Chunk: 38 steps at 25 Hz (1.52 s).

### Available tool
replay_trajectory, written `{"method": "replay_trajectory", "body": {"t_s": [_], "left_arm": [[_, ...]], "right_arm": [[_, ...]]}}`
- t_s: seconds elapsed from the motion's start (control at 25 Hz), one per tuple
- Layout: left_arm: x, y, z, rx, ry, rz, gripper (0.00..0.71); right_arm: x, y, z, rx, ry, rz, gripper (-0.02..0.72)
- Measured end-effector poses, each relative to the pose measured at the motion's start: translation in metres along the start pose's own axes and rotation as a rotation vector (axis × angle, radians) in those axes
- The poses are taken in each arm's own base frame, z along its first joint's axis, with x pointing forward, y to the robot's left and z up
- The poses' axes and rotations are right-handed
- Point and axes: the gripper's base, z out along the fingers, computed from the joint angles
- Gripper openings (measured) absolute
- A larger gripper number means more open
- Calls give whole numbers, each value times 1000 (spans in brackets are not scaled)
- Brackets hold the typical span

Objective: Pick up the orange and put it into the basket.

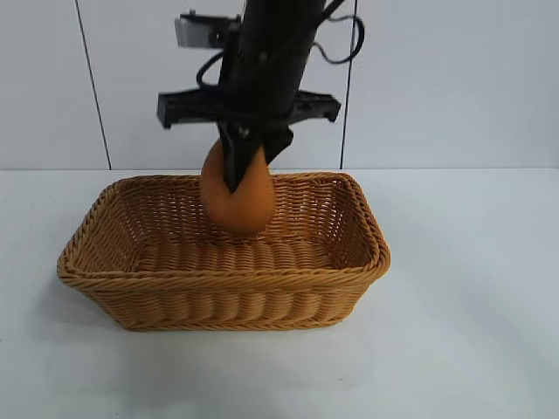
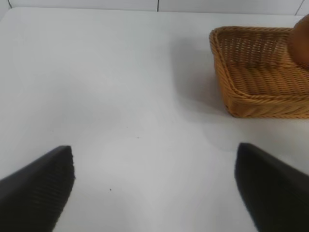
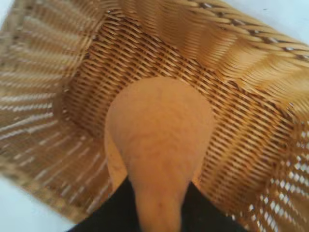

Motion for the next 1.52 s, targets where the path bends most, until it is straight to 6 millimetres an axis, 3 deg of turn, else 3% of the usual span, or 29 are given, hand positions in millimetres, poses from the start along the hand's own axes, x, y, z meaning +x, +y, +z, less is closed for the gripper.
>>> {"method": "replay_trajectory", "body": {"t_s": [0.08,0.16,0.24,0.36,0.52,0.76,0.96,1.12,1.32,1.52], "left_arm": [[0,0,0,0,0,0,641],[0,0,0,0,0,0,641],[0,0,0,0,0,0,641],[0,0,0,0,0,0,641],[0,0,0,0,1,0,641],[0,0,0,0,1,0,641],[0,0,0,0,1,0,641],[0,0,0,0,1,0,641],[0,0,0,0,1,0,641],[0,0,0,0,1,0,641]], "right_arm": [[0,0,0,-4,-3,-16,113],[0,0,0,-5,3,-22,295],[2,1,-2,-6,16,-26,534],[3,0,-15,4,33,-37,657],[-6,-1,-47,44,39,-52,686],[-31,-1,-101,73,-121,-31,694],[-37,-22,-120,90,-177,19,694],[-37,-64,-122,124,-174,94,694],[-26,-144,-131,186,-177,249,694],[-1,-223,-144,243,-180,417,694]]}}
